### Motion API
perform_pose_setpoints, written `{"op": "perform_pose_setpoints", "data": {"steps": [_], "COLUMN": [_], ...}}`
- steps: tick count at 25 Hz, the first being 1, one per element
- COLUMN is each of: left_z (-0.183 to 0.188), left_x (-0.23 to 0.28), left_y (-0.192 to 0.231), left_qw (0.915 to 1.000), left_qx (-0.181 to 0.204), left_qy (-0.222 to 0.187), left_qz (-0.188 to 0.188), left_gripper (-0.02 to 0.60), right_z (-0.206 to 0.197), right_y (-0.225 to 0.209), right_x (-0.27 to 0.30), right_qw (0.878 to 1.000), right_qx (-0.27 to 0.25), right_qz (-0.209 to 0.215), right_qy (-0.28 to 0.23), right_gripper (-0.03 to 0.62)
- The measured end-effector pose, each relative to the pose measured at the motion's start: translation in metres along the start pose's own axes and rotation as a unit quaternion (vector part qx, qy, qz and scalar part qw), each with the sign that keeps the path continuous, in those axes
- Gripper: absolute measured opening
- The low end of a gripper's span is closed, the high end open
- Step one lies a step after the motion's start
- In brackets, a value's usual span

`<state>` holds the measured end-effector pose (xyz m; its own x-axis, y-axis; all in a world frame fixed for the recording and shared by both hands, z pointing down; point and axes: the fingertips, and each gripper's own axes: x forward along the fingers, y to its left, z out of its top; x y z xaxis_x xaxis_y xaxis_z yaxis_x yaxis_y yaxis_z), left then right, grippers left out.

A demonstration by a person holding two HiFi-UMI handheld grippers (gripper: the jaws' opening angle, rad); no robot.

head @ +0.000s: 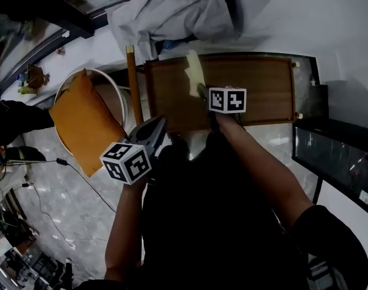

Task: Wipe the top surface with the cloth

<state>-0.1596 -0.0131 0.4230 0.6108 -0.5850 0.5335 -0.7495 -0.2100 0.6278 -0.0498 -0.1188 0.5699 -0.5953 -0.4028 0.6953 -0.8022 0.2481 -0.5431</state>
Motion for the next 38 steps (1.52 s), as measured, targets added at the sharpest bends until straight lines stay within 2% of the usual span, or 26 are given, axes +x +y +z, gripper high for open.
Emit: {"op": "perform_pose_setpoints", "data": {"steps": [6, 12, 15, 22, 28, 32, 38], "left_z": [-0.007, -0.020, -0.021, -0.017, -0.024, -0.015, -0.016], "left_x": [-0.040, -0.056, -0.058, -0.067, -0.047, -0.050, -0.038], "left_y": [0.033, 0.049, 0.053, 0.065, 0.063, 0.051, 0.035], "left_qw": [0.9998, 0.9991, 0.9982, 0.9982, 0.9985, 0.9980, 0.9979], "left_qx": [-0.013, -0.021, -0.031, -0.023, -0.018, -0.018, -0.023], "left_qy": [0.003, 0.022, 0.026, 0.037, 0.033, 0.034, 0.033], "left_qz": [-0.014, -0.030, -0.045, -0.042, -0.041, -0.050, -0.051], "left_gripper": [0.011, 0.011, 0.011, 0.011, 0.011, 0.011, 0.011], "right_z": [-0.044, -0.072, -0.080, -0.086, -0.089, -0.084, -0.079], "right_y": [0.082, 0.113, 0.114, 0.113, 0.098, 0.099, 0.075], "right_x": [0.068, 0.108, 0.122, 0.134, 0.140, 0.130, 0.113], "right_qw": [0.998, 0.997, 0.996, 0.994, 0.994, 0.993, 0.992], "right_qx": [0.001, 0.002, -0.017, -0.059, -0.074, -0.078, -0.080], "right_qz": [0.044, 0.055, 0.044, 0.004, 0.010, 0.002, -0.007], "right_qy": [0.041, 0.060, 0.070, 0.090, 0.085, 0.090, 0.093], "right_gripper": [0.032, 0.033, 0.033, 0.033, 0.032, 0.032, 0.032]}}
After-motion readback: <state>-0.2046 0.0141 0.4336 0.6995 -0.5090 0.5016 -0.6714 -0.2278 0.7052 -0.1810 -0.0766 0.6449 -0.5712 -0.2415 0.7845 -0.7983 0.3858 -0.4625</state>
